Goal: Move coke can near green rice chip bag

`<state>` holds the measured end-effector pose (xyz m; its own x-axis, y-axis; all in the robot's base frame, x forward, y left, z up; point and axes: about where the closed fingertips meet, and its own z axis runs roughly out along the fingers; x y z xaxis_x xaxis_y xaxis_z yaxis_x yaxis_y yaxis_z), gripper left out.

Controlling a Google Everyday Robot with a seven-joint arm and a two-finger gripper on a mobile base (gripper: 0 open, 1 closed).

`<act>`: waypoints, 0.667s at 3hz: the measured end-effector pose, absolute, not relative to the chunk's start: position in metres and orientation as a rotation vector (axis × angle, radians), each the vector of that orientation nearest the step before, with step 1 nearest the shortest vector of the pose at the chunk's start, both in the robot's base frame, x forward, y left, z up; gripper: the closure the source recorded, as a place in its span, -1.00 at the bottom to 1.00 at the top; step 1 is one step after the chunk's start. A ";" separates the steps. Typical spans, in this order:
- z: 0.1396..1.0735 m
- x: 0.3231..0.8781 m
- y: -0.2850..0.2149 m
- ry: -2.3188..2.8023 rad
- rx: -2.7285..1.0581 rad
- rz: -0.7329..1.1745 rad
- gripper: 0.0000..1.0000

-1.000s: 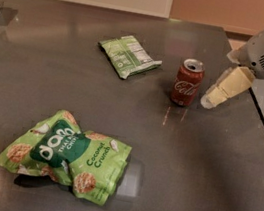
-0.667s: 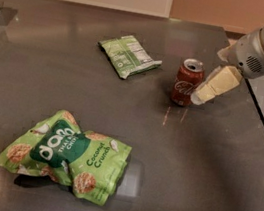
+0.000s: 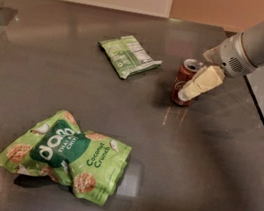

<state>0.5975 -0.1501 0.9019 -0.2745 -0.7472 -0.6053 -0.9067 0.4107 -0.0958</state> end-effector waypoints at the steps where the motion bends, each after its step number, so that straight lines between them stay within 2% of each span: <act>1: 0.898 0.602 -0.145 2.096 -1.399 0.382 -0.65; 2: 0.902 0.601 -0.141 2.076 -1.403 0.407 -0.20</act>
Offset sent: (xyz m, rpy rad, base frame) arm 0.0013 0.0091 0.0087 0.0589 0.0014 0.0328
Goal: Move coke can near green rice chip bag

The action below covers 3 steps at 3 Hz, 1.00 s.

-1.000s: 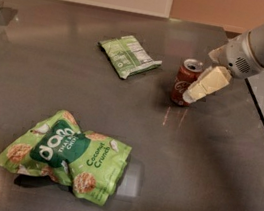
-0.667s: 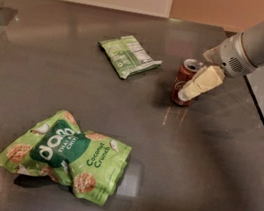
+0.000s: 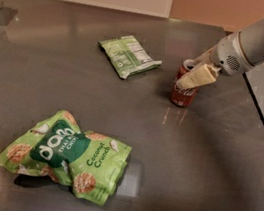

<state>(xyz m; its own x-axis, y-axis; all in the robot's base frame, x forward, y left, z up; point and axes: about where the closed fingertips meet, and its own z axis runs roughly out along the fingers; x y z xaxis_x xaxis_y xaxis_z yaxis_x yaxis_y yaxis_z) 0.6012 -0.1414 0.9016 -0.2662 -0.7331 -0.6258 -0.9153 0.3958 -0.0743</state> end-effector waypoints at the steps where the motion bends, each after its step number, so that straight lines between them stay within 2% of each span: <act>1: 0.910 0.596 -0.137 2.045 -1.417 0.442 0.27; 2: 0.928 0.577 -0.121 1.979 -1.459 0.529 0.74; 3: 0.941 0.553 -0.096 1.885 -1.506 0.629 1.00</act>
Offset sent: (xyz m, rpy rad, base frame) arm -0.0505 0.0392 0.0521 0.1610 0.0162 0.1846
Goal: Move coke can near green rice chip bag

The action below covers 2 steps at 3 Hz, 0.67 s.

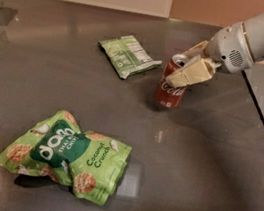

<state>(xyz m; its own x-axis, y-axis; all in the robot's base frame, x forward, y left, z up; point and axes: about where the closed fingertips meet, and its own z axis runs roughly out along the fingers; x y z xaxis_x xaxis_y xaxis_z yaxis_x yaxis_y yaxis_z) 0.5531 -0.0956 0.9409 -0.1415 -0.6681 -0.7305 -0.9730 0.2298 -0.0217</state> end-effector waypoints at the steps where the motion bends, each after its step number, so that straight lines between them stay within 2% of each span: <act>1: 0.944 0.530 -0.065 1.794 -1.569 0.713 1.00; 2: 0.939 0.505 -0.033 1.721 -1.648 0.793 1.00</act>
Offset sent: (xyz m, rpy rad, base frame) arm -0.0788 0.0947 -0.0084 0.1064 0.0387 0.3038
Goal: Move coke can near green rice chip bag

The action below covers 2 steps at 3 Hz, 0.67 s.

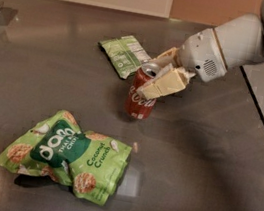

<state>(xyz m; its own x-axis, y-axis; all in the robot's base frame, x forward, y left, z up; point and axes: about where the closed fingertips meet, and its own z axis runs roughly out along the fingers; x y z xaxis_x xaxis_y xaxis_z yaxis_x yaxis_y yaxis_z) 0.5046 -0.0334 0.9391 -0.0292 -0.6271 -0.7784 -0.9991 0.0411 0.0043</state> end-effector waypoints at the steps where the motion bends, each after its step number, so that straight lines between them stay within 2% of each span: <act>1: 0.930 0.484 -0.009 1.677 -1.725 0.851 1.00; 2: 0.920 0.472 0.006 1.656 -1.784 0.863 0.72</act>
Offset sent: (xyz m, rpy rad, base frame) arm -0.0468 0.0530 -0.0333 -0.0473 0.0296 0.1855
